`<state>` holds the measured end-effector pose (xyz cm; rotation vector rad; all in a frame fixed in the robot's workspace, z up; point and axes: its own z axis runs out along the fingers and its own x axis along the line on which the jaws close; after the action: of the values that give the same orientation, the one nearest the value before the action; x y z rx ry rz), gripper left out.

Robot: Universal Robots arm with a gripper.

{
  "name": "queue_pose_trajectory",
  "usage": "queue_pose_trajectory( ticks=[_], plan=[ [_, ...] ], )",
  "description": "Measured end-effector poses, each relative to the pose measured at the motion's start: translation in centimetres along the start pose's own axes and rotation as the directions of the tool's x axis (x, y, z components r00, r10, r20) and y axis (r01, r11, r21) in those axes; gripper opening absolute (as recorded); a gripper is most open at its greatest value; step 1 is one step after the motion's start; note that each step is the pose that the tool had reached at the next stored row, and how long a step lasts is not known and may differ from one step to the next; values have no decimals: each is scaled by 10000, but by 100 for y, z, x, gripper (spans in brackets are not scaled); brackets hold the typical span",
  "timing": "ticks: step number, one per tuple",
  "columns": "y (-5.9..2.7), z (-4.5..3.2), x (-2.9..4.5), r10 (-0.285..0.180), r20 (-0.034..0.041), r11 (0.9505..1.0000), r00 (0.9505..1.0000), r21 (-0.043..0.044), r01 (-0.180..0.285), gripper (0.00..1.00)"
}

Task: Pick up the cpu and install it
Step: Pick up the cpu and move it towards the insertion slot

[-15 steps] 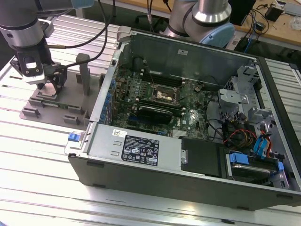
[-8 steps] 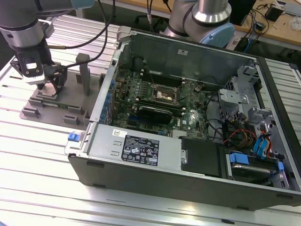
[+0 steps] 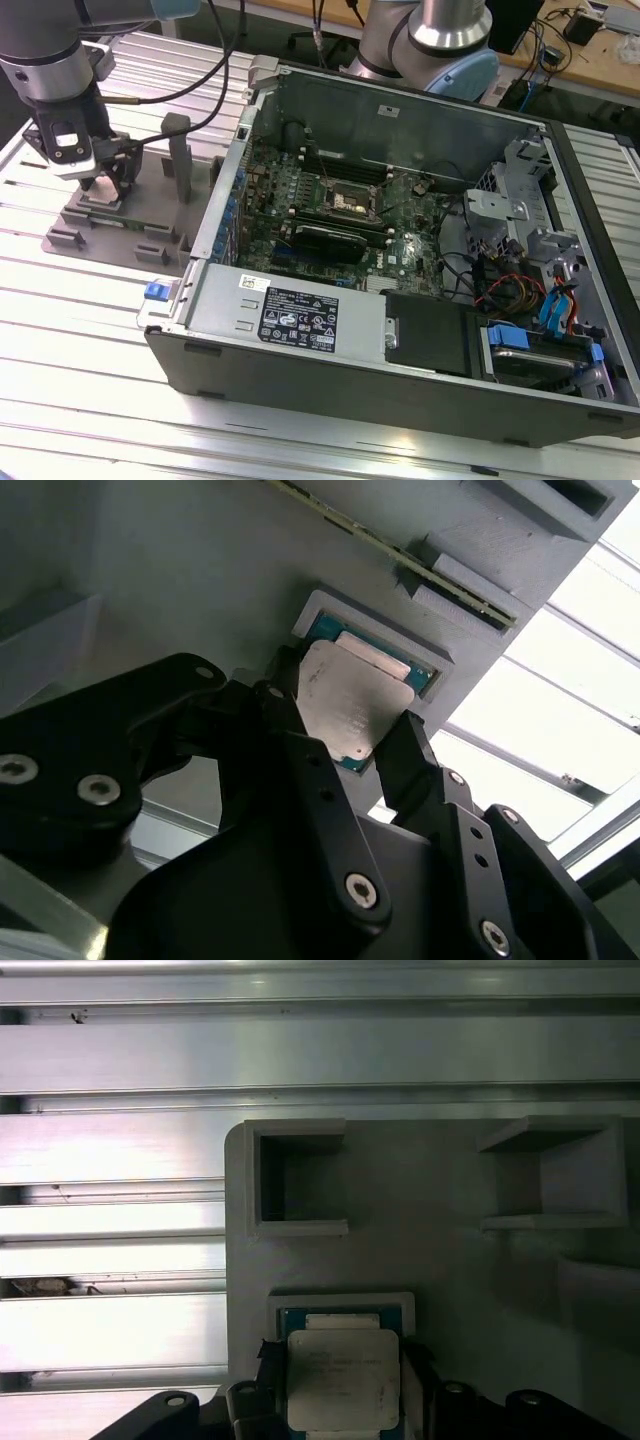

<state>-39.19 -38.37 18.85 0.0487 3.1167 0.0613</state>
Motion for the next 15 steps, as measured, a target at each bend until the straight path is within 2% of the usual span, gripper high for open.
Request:
queue_pose_trajectory(
  ticks=[1, 8, 12, 15],
  plan=[
    [0, -3, 0, 0, 1, 10000, 10000, 0, 0, 55],
    [6, -151, -4, 0, 1, 10000, 10000, -1, 0, 55],
    [12, -292, -7, 0, 1, 10000, 10000, -1, 0, 55],
    [18, -463, -11, 0, 1, 10000, 10000, 0, 0, 55]
  ],
)
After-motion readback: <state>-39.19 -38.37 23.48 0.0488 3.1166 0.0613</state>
